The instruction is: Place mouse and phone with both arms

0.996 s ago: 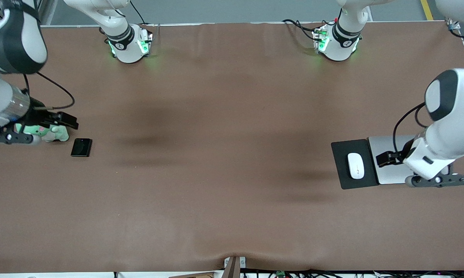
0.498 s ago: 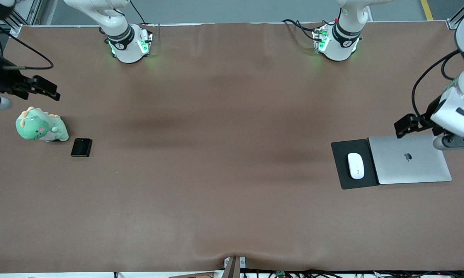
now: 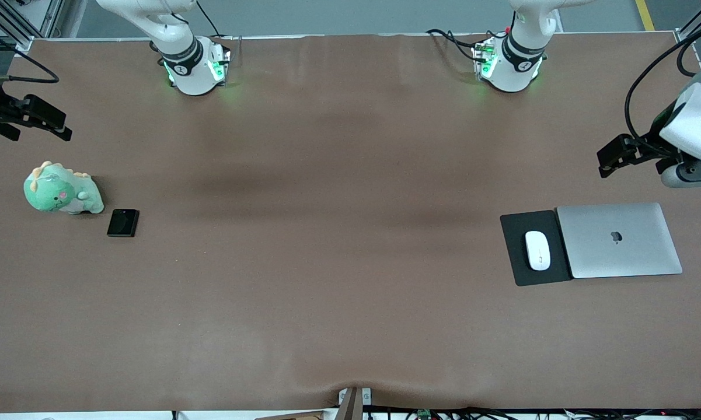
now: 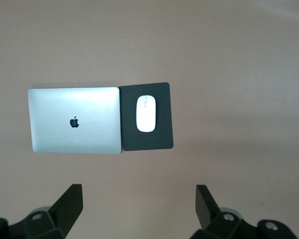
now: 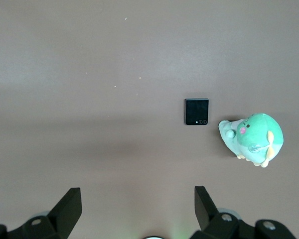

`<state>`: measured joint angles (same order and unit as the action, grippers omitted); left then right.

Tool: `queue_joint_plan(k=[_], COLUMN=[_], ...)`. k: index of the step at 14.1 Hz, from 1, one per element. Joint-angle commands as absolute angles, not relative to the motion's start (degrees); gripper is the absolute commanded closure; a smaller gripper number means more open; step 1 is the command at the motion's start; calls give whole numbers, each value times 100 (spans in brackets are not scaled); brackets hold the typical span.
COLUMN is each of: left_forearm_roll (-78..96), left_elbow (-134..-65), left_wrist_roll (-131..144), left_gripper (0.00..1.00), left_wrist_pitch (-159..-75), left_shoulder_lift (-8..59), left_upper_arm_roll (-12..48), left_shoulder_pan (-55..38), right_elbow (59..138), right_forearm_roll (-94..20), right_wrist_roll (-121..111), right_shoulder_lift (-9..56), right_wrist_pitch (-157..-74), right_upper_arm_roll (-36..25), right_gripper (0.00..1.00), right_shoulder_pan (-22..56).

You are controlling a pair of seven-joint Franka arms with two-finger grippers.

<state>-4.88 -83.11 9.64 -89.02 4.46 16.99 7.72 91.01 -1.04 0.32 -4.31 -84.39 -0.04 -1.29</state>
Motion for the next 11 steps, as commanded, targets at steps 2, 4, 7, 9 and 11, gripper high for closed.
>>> queue_joint_plan(k=[2,4,7,9,11], left_forearm_roll=[-316,-316,-133,-123,-132], left_elbow=[-8883,-9131,-9343,-9334,-9282], left_wrist_roll=[738,747,738,730,721], left_gripper=[0,0,0,0,0], left_wrist_pitch=[-8807,-8815,-8798,-8710,-8631], left_shoulder_lift=[-112,-307,-553,-615,-624], left_upper_arm_roll=[1548,1206,967,775,677], left_shoulder_pan=[582,222,9,-157,-290], right_elbow=[8895,8895,8947,8947,8947], right_forearm_roll=[-97,-97,-97,-97,-97], right_wrist_roll=[-44,-35,-44,-79,-79], right_shoulder_lift=[-273,-238,-158,-114,-53], right_wrist_pitch=[-8218,-8218,-8226,-8288,-8375], right_upper_arm_roll=[18,9,9,9,9], right_gripper=[0,0,0,0,0], right_shoulder_pan=[-193,-193,-185,-176,-185])
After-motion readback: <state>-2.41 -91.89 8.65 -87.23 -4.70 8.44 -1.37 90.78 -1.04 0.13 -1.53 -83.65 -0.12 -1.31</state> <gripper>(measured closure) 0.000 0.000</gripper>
